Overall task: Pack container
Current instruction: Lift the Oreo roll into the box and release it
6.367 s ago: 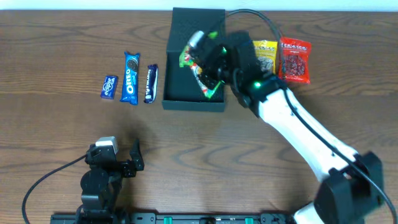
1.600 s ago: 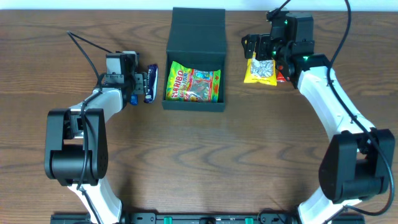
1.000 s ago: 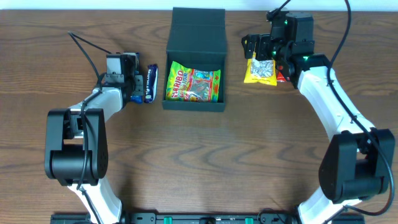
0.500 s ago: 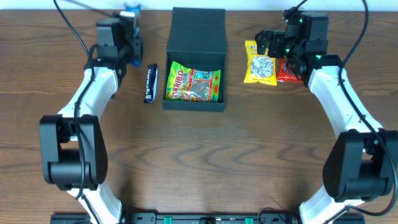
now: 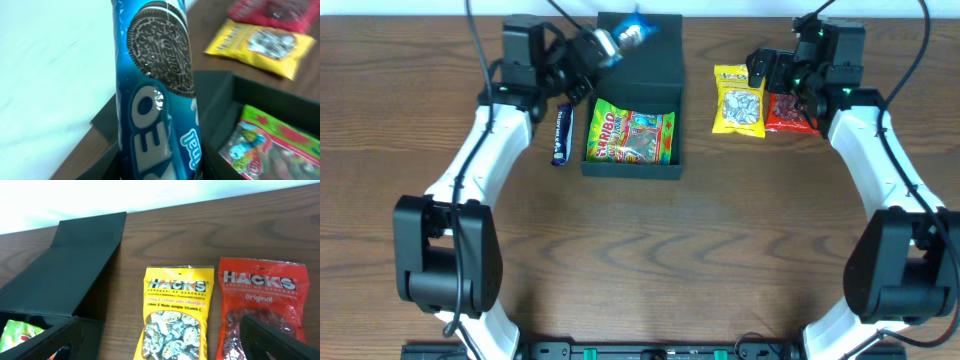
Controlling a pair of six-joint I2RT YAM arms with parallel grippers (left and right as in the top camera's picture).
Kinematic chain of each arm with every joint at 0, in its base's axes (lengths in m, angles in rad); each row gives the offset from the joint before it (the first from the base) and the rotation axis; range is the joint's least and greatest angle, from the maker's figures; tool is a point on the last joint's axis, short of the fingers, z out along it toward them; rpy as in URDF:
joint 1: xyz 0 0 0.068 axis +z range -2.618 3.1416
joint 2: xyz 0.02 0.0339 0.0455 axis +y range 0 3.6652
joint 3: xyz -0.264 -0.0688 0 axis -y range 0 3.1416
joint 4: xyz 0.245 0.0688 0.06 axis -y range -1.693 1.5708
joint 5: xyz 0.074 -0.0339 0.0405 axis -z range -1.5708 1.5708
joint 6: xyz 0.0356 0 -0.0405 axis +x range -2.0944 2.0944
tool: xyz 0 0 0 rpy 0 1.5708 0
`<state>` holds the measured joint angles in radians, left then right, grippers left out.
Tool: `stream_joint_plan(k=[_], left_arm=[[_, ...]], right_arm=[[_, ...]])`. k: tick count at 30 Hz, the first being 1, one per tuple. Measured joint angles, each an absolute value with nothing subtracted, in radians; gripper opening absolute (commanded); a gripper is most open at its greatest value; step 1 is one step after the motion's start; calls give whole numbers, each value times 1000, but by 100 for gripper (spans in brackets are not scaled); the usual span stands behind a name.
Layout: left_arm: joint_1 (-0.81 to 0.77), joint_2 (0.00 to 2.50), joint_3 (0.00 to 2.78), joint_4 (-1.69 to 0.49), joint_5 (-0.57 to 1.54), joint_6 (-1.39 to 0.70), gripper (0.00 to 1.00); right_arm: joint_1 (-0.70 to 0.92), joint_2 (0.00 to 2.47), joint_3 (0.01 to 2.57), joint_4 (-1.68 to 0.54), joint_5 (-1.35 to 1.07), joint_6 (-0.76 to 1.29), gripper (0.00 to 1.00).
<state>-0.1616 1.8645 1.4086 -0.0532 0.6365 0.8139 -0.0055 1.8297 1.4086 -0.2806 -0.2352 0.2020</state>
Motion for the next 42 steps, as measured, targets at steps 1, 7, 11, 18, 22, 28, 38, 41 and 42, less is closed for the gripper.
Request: stream_joint_plan(k=[1, 7, 11, 18, 22, 28, 38, 41, 42], left_arm=[[-181, 1864, 1409, -79, 633, 867, 6], [-270, 1871, 1409, -130, 533, 1103, 6], [-301, 1908, 1409, -131, 453, 1248, 6], [-303, 1958, 1409, -162, 364, 1411, 6], [-303, 1958, 1409, -161, 358, 1437, 63], [-303, 1958, 1409, -94, 356, 1282, 95], [-303, 1947, 1409, 1, 286, 795, 95], [-298, 1917, 1409, 0, 188, 651, 95], [-294, 1908, 1409, -1, 163, 615, 95]], right_arm=[[-8, 1830, 1409, -281, -235, 202, 99], [-11, 1830, 1409, -292, -235, 202, 99], [-11, 1830, 1409, -306, -235, 202, 99], [-12, 1830, 1409, -329, -235, 202, 99], [-12, 1830, 1409, -329, -235, 202, 99], [-12, 1830, 1409, -331, -235, 202, 99], [-12, 1830, 1409, -332, -236, 202, 99], [-12, 1830, 1409, -332, -236, 202, 99], [-12, 1830, 1409, -332, -236, 202, 99]])
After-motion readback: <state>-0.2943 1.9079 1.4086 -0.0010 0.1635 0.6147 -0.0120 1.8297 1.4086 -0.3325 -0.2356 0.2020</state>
